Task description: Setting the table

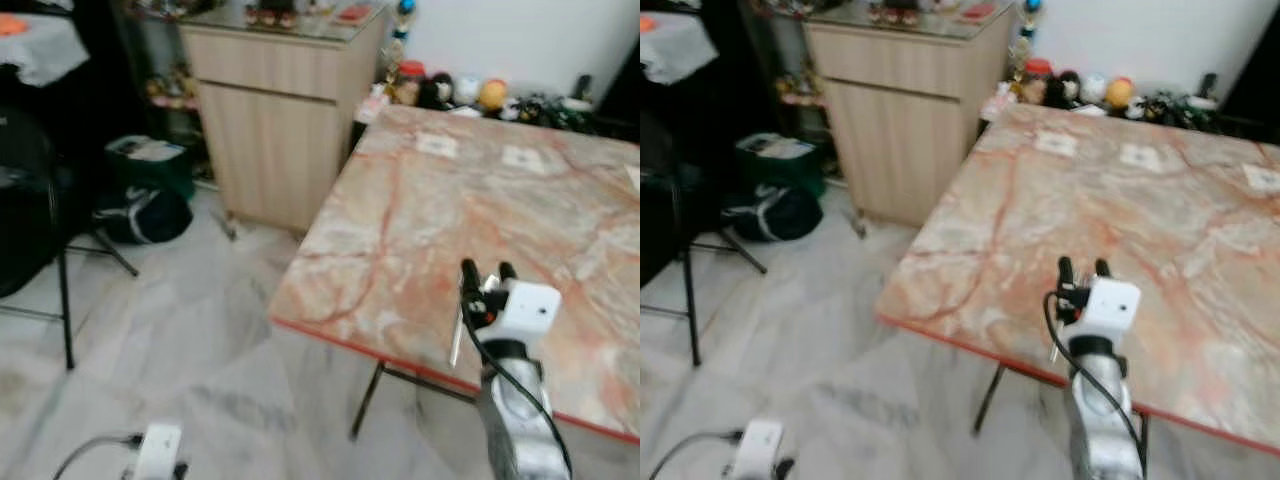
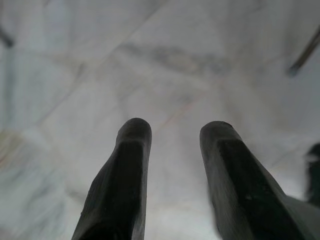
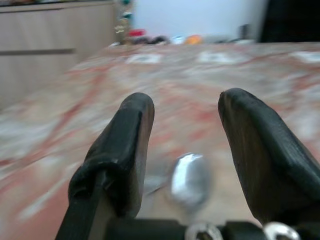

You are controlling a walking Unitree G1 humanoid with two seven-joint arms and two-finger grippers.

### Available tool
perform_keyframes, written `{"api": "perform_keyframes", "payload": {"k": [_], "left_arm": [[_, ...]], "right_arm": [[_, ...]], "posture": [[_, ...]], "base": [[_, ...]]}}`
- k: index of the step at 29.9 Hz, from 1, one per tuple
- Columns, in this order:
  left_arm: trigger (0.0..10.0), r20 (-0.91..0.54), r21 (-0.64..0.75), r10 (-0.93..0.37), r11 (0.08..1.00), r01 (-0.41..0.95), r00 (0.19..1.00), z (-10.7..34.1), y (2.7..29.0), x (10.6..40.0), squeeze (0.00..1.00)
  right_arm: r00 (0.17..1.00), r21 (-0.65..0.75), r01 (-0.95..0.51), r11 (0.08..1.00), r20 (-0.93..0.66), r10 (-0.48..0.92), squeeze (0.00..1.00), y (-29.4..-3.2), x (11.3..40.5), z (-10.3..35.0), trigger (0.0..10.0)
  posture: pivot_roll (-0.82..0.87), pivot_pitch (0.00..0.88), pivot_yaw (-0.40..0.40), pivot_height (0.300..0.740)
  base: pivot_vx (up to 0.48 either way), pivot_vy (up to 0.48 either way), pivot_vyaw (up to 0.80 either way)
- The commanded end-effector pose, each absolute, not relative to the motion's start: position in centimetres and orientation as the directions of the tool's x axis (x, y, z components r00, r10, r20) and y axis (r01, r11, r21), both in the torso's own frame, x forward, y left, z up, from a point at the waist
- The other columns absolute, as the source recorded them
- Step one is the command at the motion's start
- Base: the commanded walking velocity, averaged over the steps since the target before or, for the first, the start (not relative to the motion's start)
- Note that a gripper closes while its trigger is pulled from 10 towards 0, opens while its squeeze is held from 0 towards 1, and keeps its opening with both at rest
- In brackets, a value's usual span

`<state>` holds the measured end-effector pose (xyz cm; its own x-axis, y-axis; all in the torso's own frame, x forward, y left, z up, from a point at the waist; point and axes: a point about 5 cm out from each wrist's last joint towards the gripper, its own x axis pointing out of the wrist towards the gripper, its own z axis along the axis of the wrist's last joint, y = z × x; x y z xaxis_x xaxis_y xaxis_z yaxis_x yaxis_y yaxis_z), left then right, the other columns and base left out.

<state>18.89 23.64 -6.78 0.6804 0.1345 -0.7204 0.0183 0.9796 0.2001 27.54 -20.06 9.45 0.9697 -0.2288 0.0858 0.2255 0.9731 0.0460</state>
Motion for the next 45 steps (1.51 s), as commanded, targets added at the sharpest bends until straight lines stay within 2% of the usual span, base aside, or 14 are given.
{"api": "perform_keyframes", "payload": {"k": [1,9,14,18,21,30,35,45], "left_arm": [[10.0,-0.729,0.221,0.161,0.975,0.006,0.665,-6.8,24.7,18.3,0.0],[10.0,-0.732,0.221,0.163,0.975,0.004,0.662,-6.8,24.7,18.2,0.0],[10.0,-0.737,0.223,0.167,0.975,0.002,0.655,-6.9,24.9,17.9,0.0],[10.0,-0.741,0.226,0.17,0.974,0.002,0.65,-7.0,25.0,17.8,0.0],[10.0,-0.743,0.228,0.174,0.974,0.0,0.646,-7.0,25.3,17.6,0.0],[10.0,-0.744,0.24,0.184,0.971,0.0,0.642,-6.9,25.7,17.6,0.0],[10.0,-0.744,0.239,0.18,0.971,0.004,0.643,-7.0,25.1,17.8,0.0],[10.0,-0.746,0.24,0.179,0.971,0.007,0.642,-7.0,24.8,17.9,0.0]], "right_arm": [[0.968,0.044,0.234,0.971,0.078,-0.237,0.0,-19.8,27.6,9.4,10.0],[0.935,0.096,0.354,0.93,-0.048,-0.351,0.0,-21.7,27.2,7.9,10.0],[0.929,0.064,0.365,0.929,-0.094,-0.359,0.0,-22.0,27.2,7.4,10.0],[0.926,0.106,0.366,0.925,-0.139,-0.351,0.0,-21.9,27.3,6.9,10.0],[0.923,0.197,0.354,0.914,-0.23,-0.308,0.0,-21.2,27.5,5.9,10.0],[0.944,0.268,0.301,0.915,-0.22,-0.245,0.0,-20.3,28.0,6.3,10.0],[0.948,0.249,0.266,0.931,-0.243,-0.206,0.0,-19.9,28.2,6.0,10.0],[0.935,0.2,0.302,0.932,-0.251,-0.249,0.0,-20.5,28.4,6.1,10.0]], "posture": [[0.13,0.001,-0.024,0.74],[0.13,0.0,-0.026,0.74],[0.13,0.0,-0.026,0.74],[0.13,0.0,-0.027,0.74],[0.13,0.0,-0.027,0.74],[0.13,0.0,-0.022,0.74],[0.13,0.0,-0.022,0.74],[0.14,0.0,-0.024,0.74]], "base": [[0.0,0.0,0.0],[0.0,0.0,0.0],[0.0,0.0,0.0],[0.0,0.0,0.0],[0.0,0.0,0.0],[0.0,0.0,0.0],[0.0,0.0,0.0],[0.0,0.0,0.0]]}}
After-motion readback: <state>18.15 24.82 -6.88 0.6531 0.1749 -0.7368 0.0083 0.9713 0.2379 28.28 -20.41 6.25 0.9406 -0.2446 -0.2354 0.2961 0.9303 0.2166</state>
